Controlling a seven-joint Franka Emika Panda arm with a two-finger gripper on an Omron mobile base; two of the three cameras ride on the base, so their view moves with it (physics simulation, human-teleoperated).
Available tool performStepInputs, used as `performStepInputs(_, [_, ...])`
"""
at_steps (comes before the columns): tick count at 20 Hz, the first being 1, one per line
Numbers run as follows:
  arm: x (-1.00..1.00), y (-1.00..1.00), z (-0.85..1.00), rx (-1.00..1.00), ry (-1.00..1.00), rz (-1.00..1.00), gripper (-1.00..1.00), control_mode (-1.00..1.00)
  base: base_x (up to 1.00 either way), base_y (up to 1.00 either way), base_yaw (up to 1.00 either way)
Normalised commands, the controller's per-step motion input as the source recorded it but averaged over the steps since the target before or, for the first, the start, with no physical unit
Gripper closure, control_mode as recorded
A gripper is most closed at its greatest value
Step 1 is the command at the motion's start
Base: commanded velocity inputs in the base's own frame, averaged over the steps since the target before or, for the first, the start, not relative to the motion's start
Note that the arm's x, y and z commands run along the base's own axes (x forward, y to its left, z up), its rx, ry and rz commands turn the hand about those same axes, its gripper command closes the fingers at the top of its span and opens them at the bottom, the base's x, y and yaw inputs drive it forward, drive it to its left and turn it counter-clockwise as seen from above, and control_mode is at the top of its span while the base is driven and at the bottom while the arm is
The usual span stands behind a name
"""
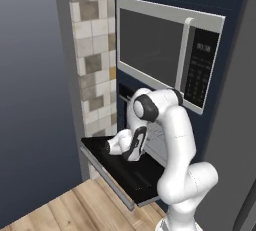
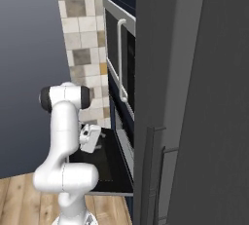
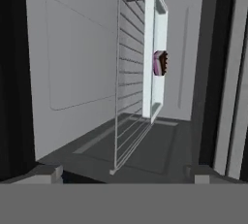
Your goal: Take the baked cake out of the oven and place it on the plate for cooling. Then close the oven door.
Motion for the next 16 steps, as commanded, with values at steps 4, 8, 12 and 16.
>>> performStepInputs(4, [0.0,-0.54,-0.23,-0.06,-0.05,-0.03,-1.0,-1.0,0.0,0.0,0.0])
performStepInputs(8, [0.0,-0.5,-0.19,-0.06,-0.08,-0.03,-1.0,-1.0,0.0,0.0,0.0])
performStepInputs(12, [0.12,-0.39,-0.2,-0.04,-0.09,-0.01,-1.0,-1.0,0.0,0.0,0.0])
performStepInputs(16, [0.22,-0.3,-0.22,-0.01,-0.09,0.0,-1.0,-1.0,0.0,0.0,0.0])
